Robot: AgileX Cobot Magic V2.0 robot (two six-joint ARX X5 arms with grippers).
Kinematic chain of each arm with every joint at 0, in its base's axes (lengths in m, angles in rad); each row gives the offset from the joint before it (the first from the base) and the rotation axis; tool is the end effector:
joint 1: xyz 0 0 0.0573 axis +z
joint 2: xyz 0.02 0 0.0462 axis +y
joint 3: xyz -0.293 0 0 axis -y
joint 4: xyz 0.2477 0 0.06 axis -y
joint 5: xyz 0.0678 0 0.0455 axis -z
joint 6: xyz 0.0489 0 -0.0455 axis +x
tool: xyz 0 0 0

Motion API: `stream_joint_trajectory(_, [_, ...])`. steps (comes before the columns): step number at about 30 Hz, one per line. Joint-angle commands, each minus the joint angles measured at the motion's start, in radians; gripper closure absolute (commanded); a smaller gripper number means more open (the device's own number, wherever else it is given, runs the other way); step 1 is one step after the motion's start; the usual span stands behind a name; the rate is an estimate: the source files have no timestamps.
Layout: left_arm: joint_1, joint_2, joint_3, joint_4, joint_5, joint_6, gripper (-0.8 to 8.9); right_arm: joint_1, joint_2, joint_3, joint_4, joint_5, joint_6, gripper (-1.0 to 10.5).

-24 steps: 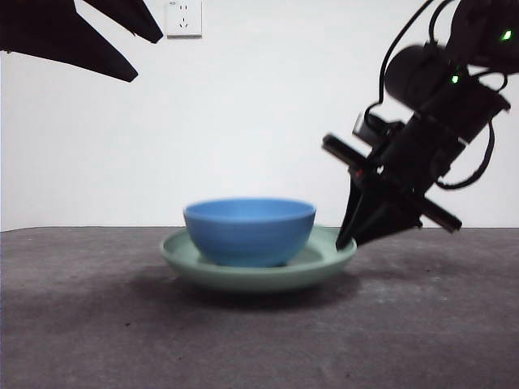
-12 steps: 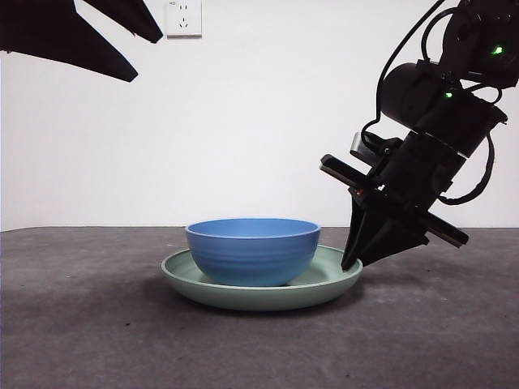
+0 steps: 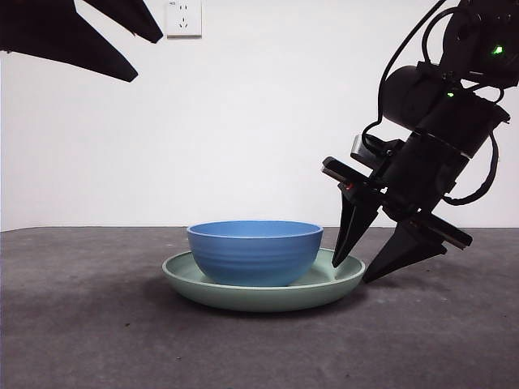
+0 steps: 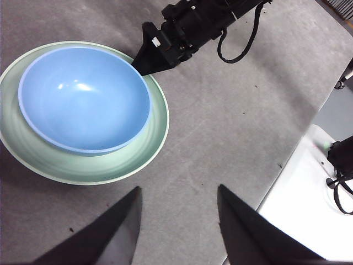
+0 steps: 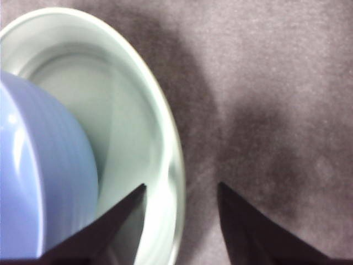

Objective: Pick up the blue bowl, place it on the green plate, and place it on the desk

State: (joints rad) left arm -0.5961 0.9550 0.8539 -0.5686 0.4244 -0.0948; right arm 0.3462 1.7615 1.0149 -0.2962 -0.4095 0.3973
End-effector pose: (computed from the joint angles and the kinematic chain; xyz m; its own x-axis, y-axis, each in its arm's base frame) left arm 0.1470 -0.1241 0.3076 0.3601 -0.7419 -0.5657 0.7266 0.6033 -0.3287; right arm 0.3272 0.1387 0.1697 0.2996 0.5313 -0.7924 -0.1466 0.8463 0.5121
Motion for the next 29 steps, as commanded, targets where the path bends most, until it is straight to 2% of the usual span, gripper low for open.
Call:
stream_joint_trajectory(1, [-0.006, 0.005, 0.008, 0.008, 0.004, 0.005, 5.92, 0.005, -0.016, 0.019, -0.015, 0.032, -0.015, 7.2])
stream_joint_trajectory(7, [-0.006, 0.005, 0.008, 0.008, 0.004, 0.005, 5.92, 0.002, -0.156, 0.019, -0.067, 0.129, -0.074, 7.2])
stream_joint_trajectory(16, [-0.006, 0.005, 0.008, 0.008, 0.004, 0.005, 5.92, 0.007, -0.446, 0.019, -0.245, 0.118, -0.203, 7.2])
stream_joint_trajectory(19, [-0.005, 0.005, 0.008, 0.008, 0.004, 0.004, 5.92, 0.007, -0.543, 0.019, -0.314, 0.107, -0.231, 7.2])
stream_joint_trajectory(25, [-0.006, 0.005, 0.008, 0.008, 0.004, 0.005, 5.92, 0.012, -0.707, 0.019, -0.462, 0.033, -0.280, 7.2])
stream_joint_trajectory(29, [-0.005, 0.005, 0.008, 0.008, 0.004, 0.004, 5.92, 0.034, -0.784, 0.010, -0.559, 0.032, -0.307, 7.2])
